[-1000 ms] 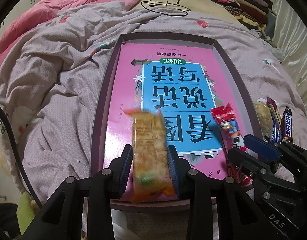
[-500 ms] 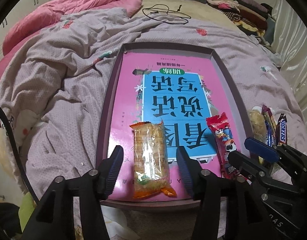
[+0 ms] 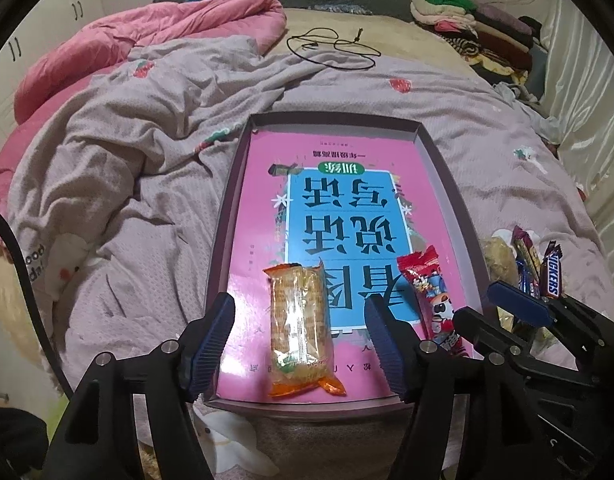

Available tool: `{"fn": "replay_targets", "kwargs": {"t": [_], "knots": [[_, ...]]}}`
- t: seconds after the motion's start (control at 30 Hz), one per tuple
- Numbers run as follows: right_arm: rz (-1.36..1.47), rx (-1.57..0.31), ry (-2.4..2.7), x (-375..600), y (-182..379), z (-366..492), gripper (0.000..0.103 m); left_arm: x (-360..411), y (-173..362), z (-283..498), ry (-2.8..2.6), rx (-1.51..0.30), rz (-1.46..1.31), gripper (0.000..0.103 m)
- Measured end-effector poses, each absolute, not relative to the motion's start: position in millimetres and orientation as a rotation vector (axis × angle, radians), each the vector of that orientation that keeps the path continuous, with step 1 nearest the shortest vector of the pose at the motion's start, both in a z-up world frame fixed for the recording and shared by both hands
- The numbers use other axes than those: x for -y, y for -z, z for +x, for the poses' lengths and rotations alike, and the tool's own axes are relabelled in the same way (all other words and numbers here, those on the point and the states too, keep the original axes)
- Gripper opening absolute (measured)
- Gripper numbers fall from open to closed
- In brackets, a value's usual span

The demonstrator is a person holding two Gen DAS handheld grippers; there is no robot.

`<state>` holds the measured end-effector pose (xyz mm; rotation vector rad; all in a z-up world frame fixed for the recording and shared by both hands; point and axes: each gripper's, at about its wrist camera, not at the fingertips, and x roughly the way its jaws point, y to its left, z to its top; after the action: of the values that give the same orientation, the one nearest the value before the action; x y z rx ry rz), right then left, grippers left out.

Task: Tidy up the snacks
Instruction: 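Lower both snacks onto the workbook in the tray and open both tools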

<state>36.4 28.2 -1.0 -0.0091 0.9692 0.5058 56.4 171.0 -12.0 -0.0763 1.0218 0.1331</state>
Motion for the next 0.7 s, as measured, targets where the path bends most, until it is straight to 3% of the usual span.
{"fn": "replay_targets", "kwargs": {"t": [0.47, 0.53, 0.7], "knots": [[0.001, -0.916, -0.485, -17.3, -14.8, 31.3, 0.057, -165.0, -4.9, 50.5, -0.130, -0.980, -0.056, 0.070], [0.003, -0.904, -0.484, -14.6, -17.8, 29.9, 0.059, -163.1, -6.7, 50.1, -0.129, -0.976, -0.052, 0.079], [0.009, -0.881, -0.480, -9.2, -24.5, 26.7, 0.059, -160.3, -11.4, 48.4, -0.129, -0.964, -0.050, 0.079]]}}
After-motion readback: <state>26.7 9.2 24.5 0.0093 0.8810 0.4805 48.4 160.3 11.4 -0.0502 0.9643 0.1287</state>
